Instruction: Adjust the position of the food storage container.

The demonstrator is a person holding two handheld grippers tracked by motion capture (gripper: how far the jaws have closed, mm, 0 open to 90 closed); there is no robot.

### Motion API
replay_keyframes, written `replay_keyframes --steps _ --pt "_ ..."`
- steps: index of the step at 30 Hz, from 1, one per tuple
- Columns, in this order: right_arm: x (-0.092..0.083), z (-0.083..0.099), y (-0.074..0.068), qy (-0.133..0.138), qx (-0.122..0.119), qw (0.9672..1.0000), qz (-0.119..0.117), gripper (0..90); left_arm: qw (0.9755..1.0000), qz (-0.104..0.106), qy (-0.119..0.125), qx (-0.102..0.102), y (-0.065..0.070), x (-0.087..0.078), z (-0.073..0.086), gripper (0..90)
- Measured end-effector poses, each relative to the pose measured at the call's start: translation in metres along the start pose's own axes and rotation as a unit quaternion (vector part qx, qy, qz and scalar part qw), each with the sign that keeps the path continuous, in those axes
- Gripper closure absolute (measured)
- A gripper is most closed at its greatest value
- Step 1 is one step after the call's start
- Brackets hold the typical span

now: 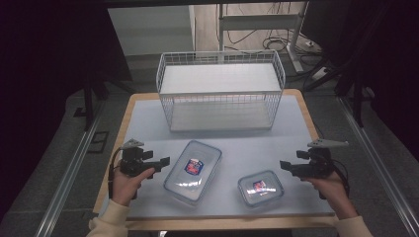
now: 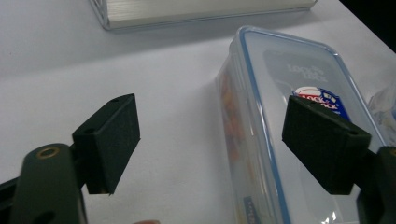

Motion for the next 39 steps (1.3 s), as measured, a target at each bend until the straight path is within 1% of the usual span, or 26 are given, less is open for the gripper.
replay_keyframes --steps 4,6,8,9,10,12,14,15,16,17,18,19,20,21,22,23,24,25,26,28,30,32,34,35,38,39 --pt "0.001 0.002 0.002 -0.002 -0.003 1.0 -0.002 12.4 0.9999 0.009 0.003 -0.003 0.005 -0.002 -0.002 21.2" --pt "0.002 0.003 0.003 -0.003 0.0 1.0 0.0 12.5 0.9999 0.013 0.011 -0.002 0.008 -0.003 -0.002 23.4" --pt "0.003 0.004 0.004 -0.002 0.002 1.0 0.002 12.6 0.9997 0.022 0.011 -0.002 0.011 -0.005 -0.003 25.0" --pt "0.004 0.004 0.005 -0.001 0.005 1.0 0.005 12.8 0.9995 0.029 0.014 0.001 0.016 -0.006 -0.005 27.2" --pt "0.004 0.004 0.005 -0.001 0.005 1.0 0.005 12.8 0.9995 0.029 0.014 0.001 0.016 -0.006 -0.005 28.4" --pt "0.003 0.003 0.004 -0.001 0.004 0.9999 0.009 12.9 0.9994 0.032 0.014 0.01 0.021 -0.008 -0.005 29.9" --pt "0.003 0.002 0.004 0.0 0.004 0.9999 0.011 12.9 0.9993 0.029 0.015 0.018 0.025 -0.009 -0.004 30.6" --pt "0.003 0.0 0.004 0.002 0.002 0.9999 0.013 12.9 0.9991 0.034 0.014 0.021 0.027 -0.011 -0.003 32.2" --pt "0.002 -0.002 0.003 0.004 0.0 0.9999 0.014 12.9 0.9988 0.04 0.009 0.026 0.029 -0.012 -0.001 35.7" --pt "0.002 -0.004 0.001 0.006 -0.004 0.9999 0.014 12.9 0.9983 0.048 0.004 0.033 0.031 -0.013 0.0 49.8" --pt "0.002 -0.004 0.001 0.006 -0.004 0.9999 0.014 12.9 0.9977 0.055 0.002 0.039 0.033 -0.014 0.001 49.8" --pt "0.002 -0.004 0.0 0.006 -0.007 0.9999 0.014 12.9 0.9959 0.076 -0.007 0.048 0.04 -0.015 0.003 64.4" --pt "0.002 -0.004 0.0 0.006 -0.007 0.9999 0.014 12.9 0.9959 0.076 -0.007 0.048 0.04 -0.015 0.003 68.5" --pt "0.003 -0.003 0.0 0.003 -0.008 0.9999 0.013 12.9 0.9923 0.105 -0.023 0.062 0.049 -0.013 0.004 74.4" --pt "0.003 -0.003 0.0 0.003 -0.008 0.9999 0.013 12.9 0.9923 0.105 -0.023 0.062 0.049 -0.013 0.004 78.8" --pt "0.004 -0.001 0.001 0.0 -0.006 0.9999 0.013 12.9 0.9902 0.115 -0.034 0.072 0.057 -0.011 0.006 83.1" --pt "0.004 0.0 0.001 -0.001 -0.003 0.9999 0.014 12.9 0.9871 0.127 -0.048 0.084 0.068 -0.007 0.01 85.5" --pt "0.004 0.0 0.001 -0.001 -0.003 0.9999 0.014 12.9 0.9871 0.127 -0.048 0.084 0.068 -0.007 0.01 87.7" --pt "0.004 0.001 0.001 -0.002 -0.003 0.9999 0.015 13.0 0.9851 0.133 -0.059 0.092 0.077 -0.004 0.015 87.7" --pt "0.004 0.003 0.0 -0.002 0.0 0.9999 0.017 13.1 0.9824 0.139 -0.071 0.103 0.09 0.0 0.023 89.3" --pt "0.003 0.005 -0.001 -0.002 0.001 0.9999 0.017 13.2 0.981 0.138 -0.076 0.113 0.101 0.001 0.03 89.6" --pt "0.002 0.005 -0.003 -0.001 -0.001 0.9998 0.018 13.3 0.9787 0.143 -0.085 0.12 0.112 0.001 0.039 89.7" --pt "0.0 0.005 -0.004 0.002 -0.002 0.9998 0.02 13.4 0.9775 0.14 -0.09 0.129 0.123 0.0 0.047 89.7" --pt "0.0 0.005 -0.004 0.003 -0.002 0.9998 0.021 13.4 0.9768 0.139 -0.094 0.133 0.127 0.001 0.05 89.7" --pt "0.0 0.005 -0.003 0.003 -0.001 0.9997 0.024 13.4 0.9724 0.137 -0.116 0.149 0.138 0.007 0.062 89.7" --pt "0.001 0.005 -0.003 0.002 -0.001 0.9997 0.024 13.4 0.9702 0.134 -0.126 0.158 0.142 0.01 0.067 89.7"
Point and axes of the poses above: each handheld gripper's, and its own axes: x roughly forward along the jaws, z roughly out of its underside, y roughly to its right, the point moved 2 cm from there along x, roughly forward along the jaws, and after that the axes turned 13 degrees about -x, right-handed, at the moved point
